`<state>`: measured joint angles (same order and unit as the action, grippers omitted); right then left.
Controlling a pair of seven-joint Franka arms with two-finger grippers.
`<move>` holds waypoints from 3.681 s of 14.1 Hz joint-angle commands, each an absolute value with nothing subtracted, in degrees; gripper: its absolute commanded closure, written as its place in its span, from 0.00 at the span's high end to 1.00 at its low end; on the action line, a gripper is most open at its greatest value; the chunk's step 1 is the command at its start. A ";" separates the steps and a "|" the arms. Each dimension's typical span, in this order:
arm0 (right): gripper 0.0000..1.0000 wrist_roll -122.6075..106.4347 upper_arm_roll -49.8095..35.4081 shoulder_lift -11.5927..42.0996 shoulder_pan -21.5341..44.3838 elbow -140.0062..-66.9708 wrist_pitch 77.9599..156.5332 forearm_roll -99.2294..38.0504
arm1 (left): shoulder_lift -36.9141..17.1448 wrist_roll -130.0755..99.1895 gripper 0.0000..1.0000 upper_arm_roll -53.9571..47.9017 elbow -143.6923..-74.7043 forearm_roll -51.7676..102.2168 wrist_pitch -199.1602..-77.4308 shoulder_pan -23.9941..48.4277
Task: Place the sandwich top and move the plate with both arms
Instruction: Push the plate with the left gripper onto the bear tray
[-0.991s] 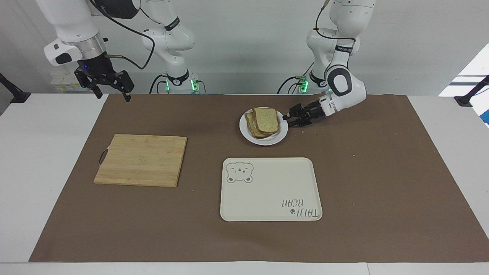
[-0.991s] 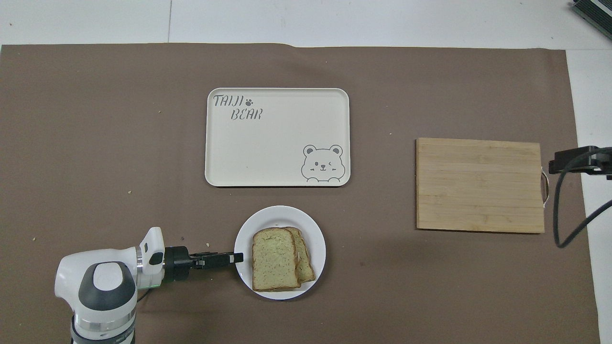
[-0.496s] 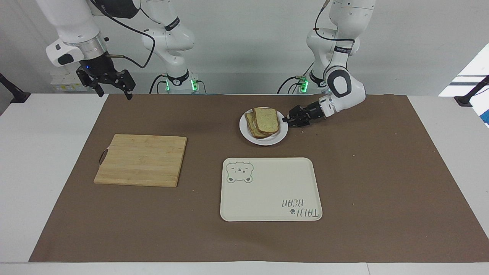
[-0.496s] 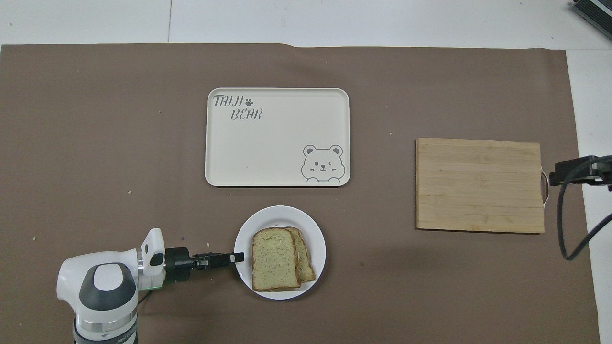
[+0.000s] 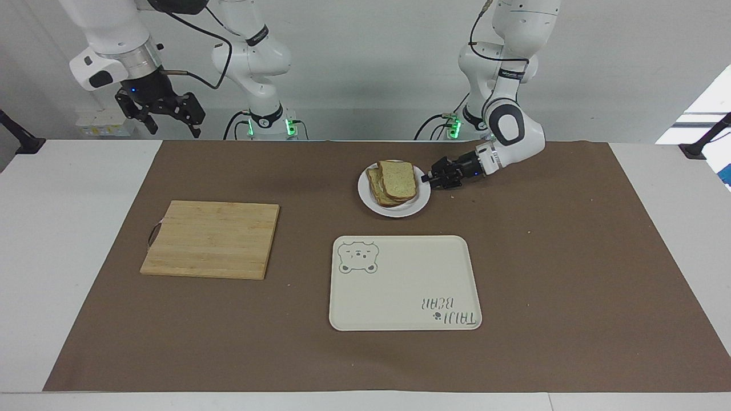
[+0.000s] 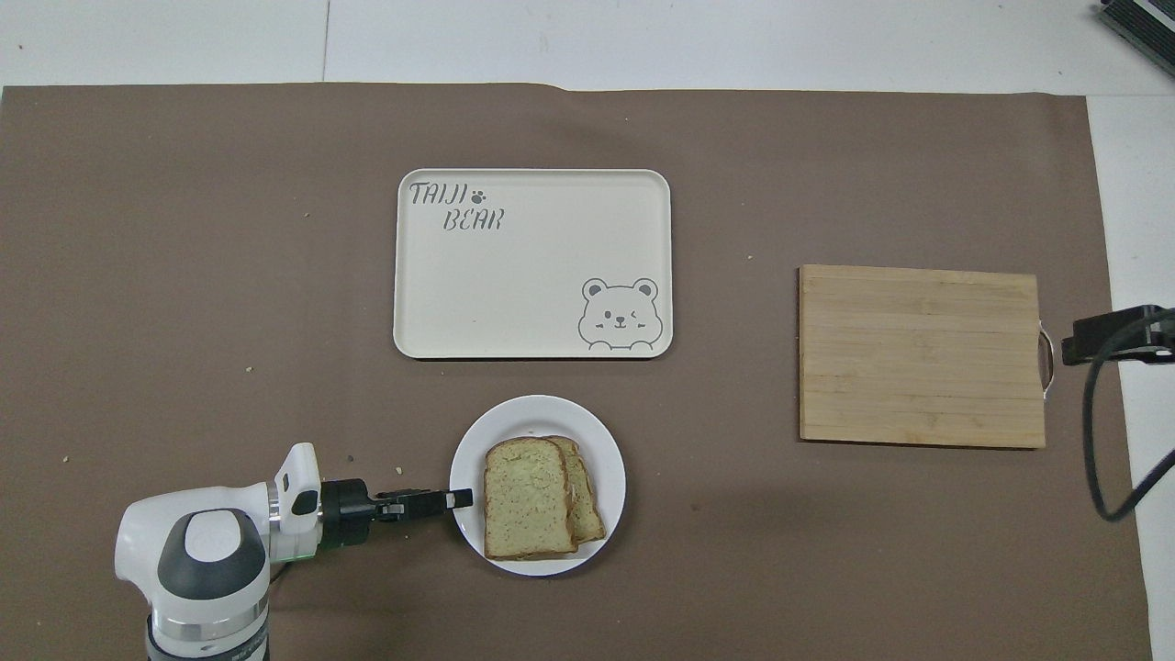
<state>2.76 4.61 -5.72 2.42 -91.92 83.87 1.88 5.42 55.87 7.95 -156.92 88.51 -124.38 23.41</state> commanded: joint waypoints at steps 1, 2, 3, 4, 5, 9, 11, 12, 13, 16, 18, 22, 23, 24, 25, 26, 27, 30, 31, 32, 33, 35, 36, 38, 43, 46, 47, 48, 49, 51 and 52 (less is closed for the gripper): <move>1.00 1.23 4.48 -5.36 2.02 -91.14 82.97 2.02 | 5.45 57.48 0.38 8.35 -157.94 91.66 -126.03 26.36; 1.00 1.23 4.48 -5.36 2.11 -91.14 82.97 2.02 | 5.01 57.48 0.38 8.35 -157.85 92.19 -126.12 26.80; 1.00 1.23 4.48 -5.36 2.11 -91.14 82.97 2.02 | 4.92 57.48 0.37 8.35 -157.94 92.37 -126.21 26.81; 1.00 1.23 4.48 -5.36 2.11 -91.14 82.97 2.02 | 4.92 57.48 0.33 8.35 -157.94 92.37 -126.30 26.81; 1.00 1.23 4.48 -5.36 2.11 -91.14 82.97 2.02 | 5.01 57.48 0.20 8.35 -158.03 92.29 -126.30 26.81; 1.00 1.23 4.48 -5.36 2.11 -91.14 82.97 2.02 | 5.01 57.48 0.00 8.44 -158.12 92.29 -125.95 26.72; 1.00 1.23 4.48 -5.36 2.11 -91.14 82.97 2.02 | 5.01 57.48 0.00 8.44 -157.85 92.37 -125.51 25.93; 1.00 1.23 4.57 -5.36 2.11 -91.14 82.97 2.02 | 5.27 57.48 0.00 8.44 -157.68 92.37 -125.25 25.75; 1.00 1.23 4.48 -5.36 2.11 -91.14 82.97 2.02 | 5.27 57.39 0.00 8.52 -157.50 92.37 -124.72 25.14; 1.00 1.23 4.48 -5.36 2.11 -91.14 82.97 2.02 | 5.28 56.08 0.00 8.61 -155.57 92.29 -122.88 22.52; 1.00 1.23 4.48 -5.36 2.11 -91.14 82.97 2.02 | 4.49 55.90 0.00 8.61 -153.30 92.29 -121.38 20.84; 1.00 1.23 4.48 -5.36 2.11 -91.14 82.97 2.02 | -0.16 54.23 0.00 8.70 -145.22 91.68 -118.66 17.41; 1.00 1.23 4.48 -5.36 2.11 -91.14 82.97 2.02 | -1.92 54.14 0.00 8.70 -142.59 91.67 -119.00 17.14; 1.00 1.23 4.48 -5.36 2.11 -91.14 82.97 2.02 | -3.67 52.49 0.00 8.70 -139.69 91.67 -119.53 17.14; 1.00 1.23 4.48 -5.36 2.11 -91.14 82.97 2.02 | -5.00 49.60 0.00 8.70 -137.40 91.50 -119.62 17.05; 1.00 1.23 4.48 -5.36 2.11 -91.14 82.97 2.02 | -6.23 48.18 0.00 8.70 -135.46 91.32 -120.05 17.05; 1.00 1.23 4.48 -5.36 2.11 -91.14 82.97 2.02 | -7.02 47.82 0.00 8.70 -134.05 91.32 -121.02 17.05; 1.00 1.23 4.48 -5.36 2.11 -91.14 82.97 2.02 | -9.75 44.75 0.00 8.44 -130.09 90.79 -123.74 17.14; 1.00 1.23 4.48 -5.36 2.11 -91.14 82.97 2.02 | -10.63 43.43 0.00 8.26 -128.43 90.27 -124.88 17.14; 1.00 1.23 4.48 -5.36 2.11 -91.14 82.97 2.02 | -11.77 42.81 0.00 7.83 -126.84 89.83 -125.94 17.14; 1.00 1.23 4.48 -5.36 2.11 -91.14 82.97 2.02 | -13.26 41.93 0.00 7.30 -124.39 88.87 -126.47 17.14; 1.00 1.23 4.48 -5.36 2.11 -91.14 82.97 2.02 | -17.74 37.56 0.00 7.03 -117.89 79.86 -126.82 17.05; 1.00 1.23 4.48 -5.36 2.11 -91.14 82.97 2.02 | -18.80 34.22 0.00 6.86 -116.03 76.85 -127.17 16.70; 1.00 1.23 4.48 -5.36 2.11 -91.14 82.97 2.02 | -19.16 33.75 0.00 6.59 -115.49 76.20 -127.27 16.08; 1.00 1.23 4.48 -5.36 2.11 -91.14 82.97 2.02 | -21.09 28.48 0.00 5.71 -111.27 68.39 -128.05 16.96; 1.00 1.23 4.48 -5.36 2.11 -91.14 82.97 2.02 | -22.41 27.42 0.00 5.45 -111.18 68.38 -131.39 19.59; 1.00 1.23 4.48 -5.36 2.11 -91.14 82.97 2.02 | -22.50 27.33 0.00 5.28 -111.27 68.38 -132.61 20.47; 1.00 1.23 4.48 -5.36 2.11 -91.14 82.97 2.02 | -22.50 27.33 0.00 5.27 -111.27 68.29 -133.24 21.09; 1.00 1.23 4.48 -5.36 2.11 -91.14 82.97 2.02 | -22.59 27.25 0.00 5.36 -111.44 68.29 -133.76 22.14; 1.00 1.23 4.48 -5.36 2.11 -91.14 82.97 2.02 | -22.59 25.85 0.00 5.36 -111.71 68.29 -136.39 24.42; 1.00 1.23 4.48 -5.36 2.11 -91.14 82.97 2.02 | -22.59 25.49 0.00 5.36 -111.71 68.29 -136.67 24.61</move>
<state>2.76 4.62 -5.66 2.44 -91.91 83.86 1.88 -21.17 27.24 4.80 -112.32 69.33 -133.91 22.50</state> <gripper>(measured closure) 0.000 0.965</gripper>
